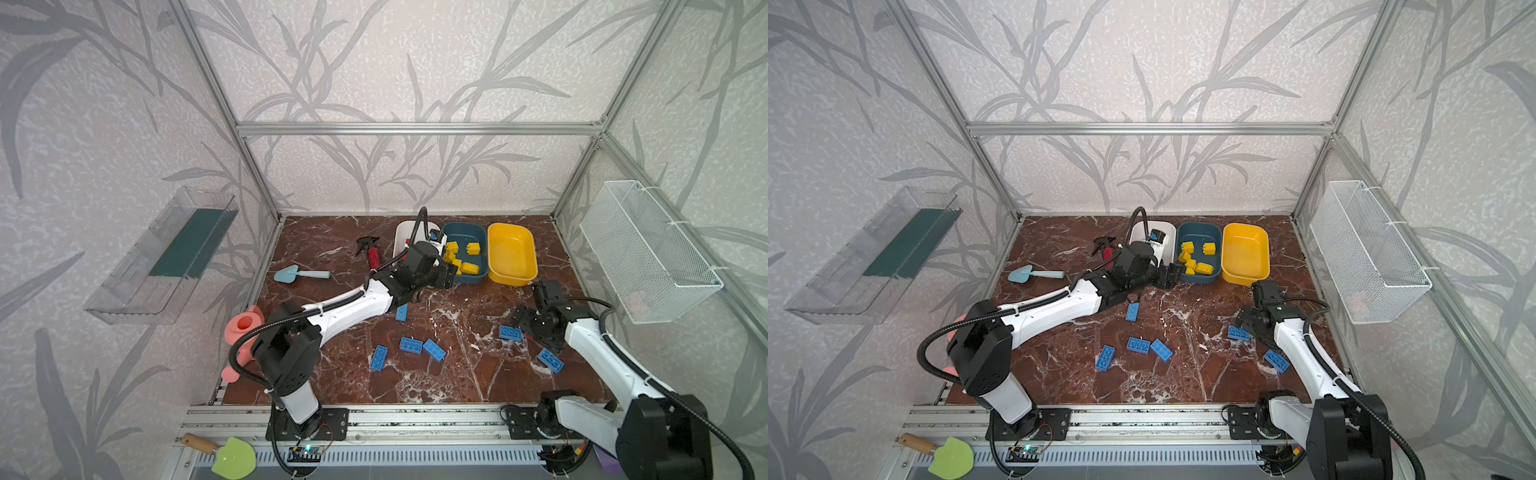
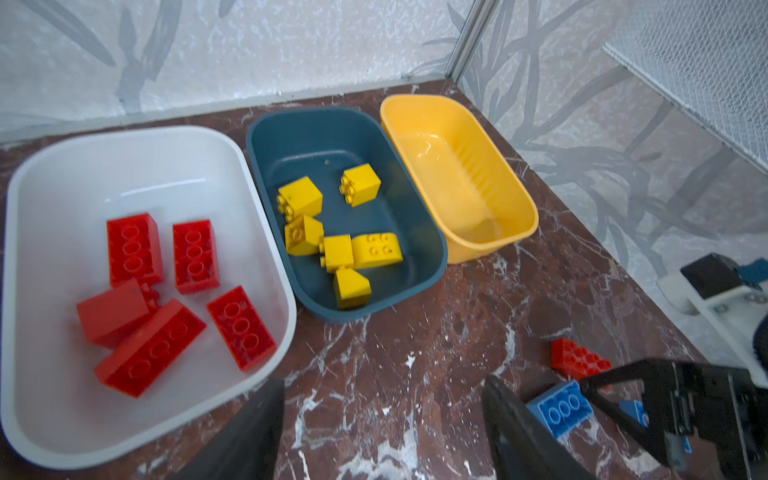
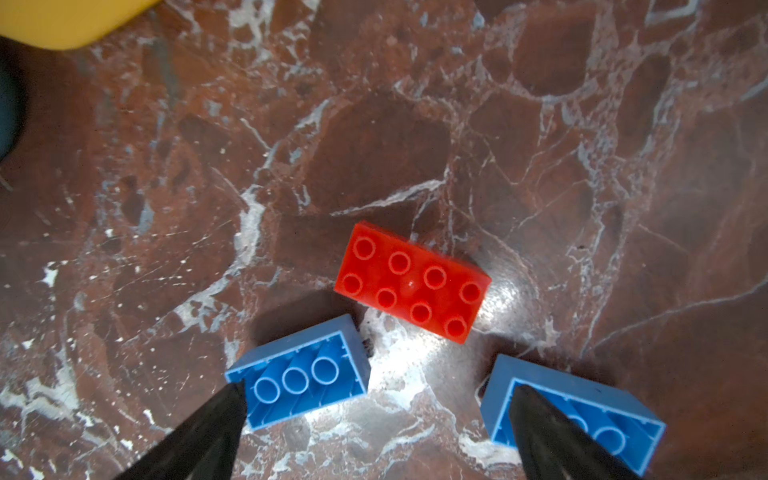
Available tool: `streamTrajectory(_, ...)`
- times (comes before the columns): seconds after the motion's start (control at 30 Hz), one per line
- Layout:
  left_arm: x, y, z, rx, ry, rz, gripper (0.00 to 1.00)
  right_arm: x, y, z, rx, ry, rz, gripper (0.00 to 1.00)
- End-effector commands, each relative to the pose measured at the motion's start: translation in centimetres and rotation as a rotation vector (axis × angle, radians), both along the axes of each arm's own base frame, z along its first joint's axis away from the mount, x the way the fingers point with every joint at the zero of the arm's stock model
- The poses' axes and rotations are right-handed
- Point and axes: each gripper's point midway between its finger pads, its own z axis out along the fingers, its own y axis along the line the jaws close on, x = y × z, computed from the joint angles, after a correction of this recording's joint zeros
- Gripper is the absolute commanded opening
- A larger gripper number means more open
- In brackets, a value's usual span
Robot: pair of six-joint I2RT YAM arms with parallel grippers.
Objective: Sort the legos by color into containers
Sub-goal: 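Close right gripper on red 2x4 brick while left gripper withdraws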
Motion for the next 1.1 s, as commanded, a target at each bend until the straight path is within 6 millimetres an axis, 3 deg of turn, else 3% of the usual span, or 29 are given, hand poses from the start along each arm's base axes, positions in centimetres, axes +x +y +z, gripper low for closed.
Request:
streamTrajectory(0.0, -1.3, 0.1, 0.6, -0.018, -0.05, 0.021, 0.75, 0.3, -0.5, -0.2, 0.035, 0.017, -0.087, 0.99)
streamTrajectory(0.23, -3.9, 1.1, 0.6, 0.038, -0.093, -0.018, 0.75, 1.1, -1.3, -1.9, 0.059, 0.052, -0.139, 0.99)
streamTrajectory(0.6, -4.0, -0.1, -0.8, 0.024, -0.051, -0.052, 0.75, 2.5, -2.0, -2.4, 0.016, 0.105, -0.104, 1.0)
streamTrajectory(0.93, -3.9, -0.3, -1.6, 0.034, -0.045, -0.055, 0.75, 3.1, -1.7, -2.7, 0.032, 0.115, -0.085, 0.8)
streamTrajectory(1.07, -3.9, -0.3, -1.7, 0.04, -0.048, -0.057, 0.75, 2.9, -1.7, -3.0, 0.03, 0.132, -0.081, 0.81)
